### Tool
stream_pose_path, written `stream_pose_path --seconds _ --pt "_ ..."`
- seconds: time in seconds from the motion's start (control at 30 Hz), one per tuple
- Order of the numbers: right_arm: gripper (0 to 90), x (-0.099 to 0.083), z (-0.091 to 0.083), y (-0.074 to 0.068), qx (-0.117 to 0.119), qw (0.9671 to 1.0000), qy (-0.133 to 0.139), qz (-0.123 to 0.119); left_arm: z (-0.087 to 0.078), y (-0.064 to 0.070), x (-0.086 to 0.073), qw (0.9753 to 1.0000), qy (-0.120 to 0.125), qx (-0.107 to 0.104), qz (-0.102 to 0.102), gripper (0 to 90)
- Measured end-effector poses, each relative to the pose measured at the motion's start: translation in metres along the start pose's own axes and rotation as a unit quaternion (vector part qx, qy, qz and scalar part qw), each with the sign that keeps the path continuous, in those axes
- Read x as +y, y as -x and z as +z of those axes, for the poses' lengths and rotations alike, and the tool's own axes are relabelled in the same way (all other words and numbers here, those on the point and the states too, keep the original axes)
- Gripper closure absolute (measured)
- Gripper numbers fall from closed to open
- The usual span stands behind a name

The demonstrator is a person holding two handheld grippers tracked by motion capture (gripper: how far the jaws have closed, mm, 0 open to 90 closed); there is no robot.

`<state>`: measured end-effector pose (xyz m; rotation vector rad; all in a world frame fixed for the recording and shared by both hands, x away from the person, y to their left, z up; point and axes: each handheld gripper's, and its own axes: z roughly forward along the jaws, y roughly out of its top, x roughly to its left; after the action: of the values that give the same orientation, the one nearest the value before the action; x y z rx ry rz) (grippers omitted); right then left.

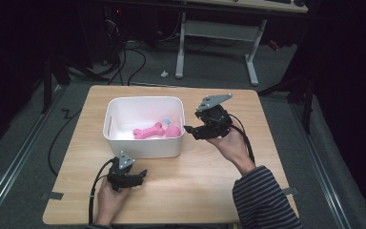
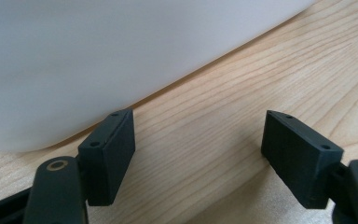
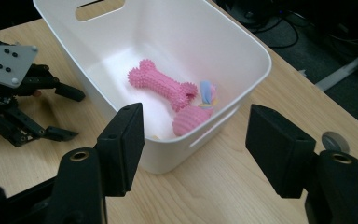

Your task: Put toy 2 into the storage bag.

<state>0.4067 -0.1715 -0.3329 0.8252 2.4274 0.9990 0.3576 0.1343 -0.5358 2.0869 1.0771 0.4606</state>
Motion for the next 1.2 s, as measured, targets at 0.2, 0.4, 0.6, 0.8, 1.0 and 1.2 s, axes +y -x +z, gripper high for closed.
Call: stream_pose_path --seconds 0.2,0.4,0.6,0.8,1.0,1.2 --pt "37.6 -0.013 -0.014 0.006 -0.013 0.9997 0.008 0.017 0.000 0.000 0.000 1.0000 0.000 0.000 0.000 26.3" --pt "37.9 -0.028 -0.028 0.017 -0.026 0.9987 0.020 0.040 0.000 0.000 0.000 1.0000 0.000 0.000 0.000 26.2" --pt "38.1 -0.041 -0.041 0.023 -0.039 0.9972 0.027 0.058 0.000 0.000 0.000 1.0000 0.000 0.000 0.000 26.3" --pt "38.1 -0.056 -0.053 0.029 -0.047 0.9950 0.039 0.079 0.000 0.000 0.000 1.0000 0.000 0.000 0.000 26.3" --pt "37.7 -0.072 -0.062 0.034 -0.048 0.9930 0.050 0.095 0.000 0.000 0.000 1.0000 0.000 0.000 0.000 26.3" --pt "37.6 -0.084 -0.076 0.035 -0.054 0.9906 0.066 0.107 0.000 0.000 0.000 1.0000 0.000 0.000 0.000 26.3"
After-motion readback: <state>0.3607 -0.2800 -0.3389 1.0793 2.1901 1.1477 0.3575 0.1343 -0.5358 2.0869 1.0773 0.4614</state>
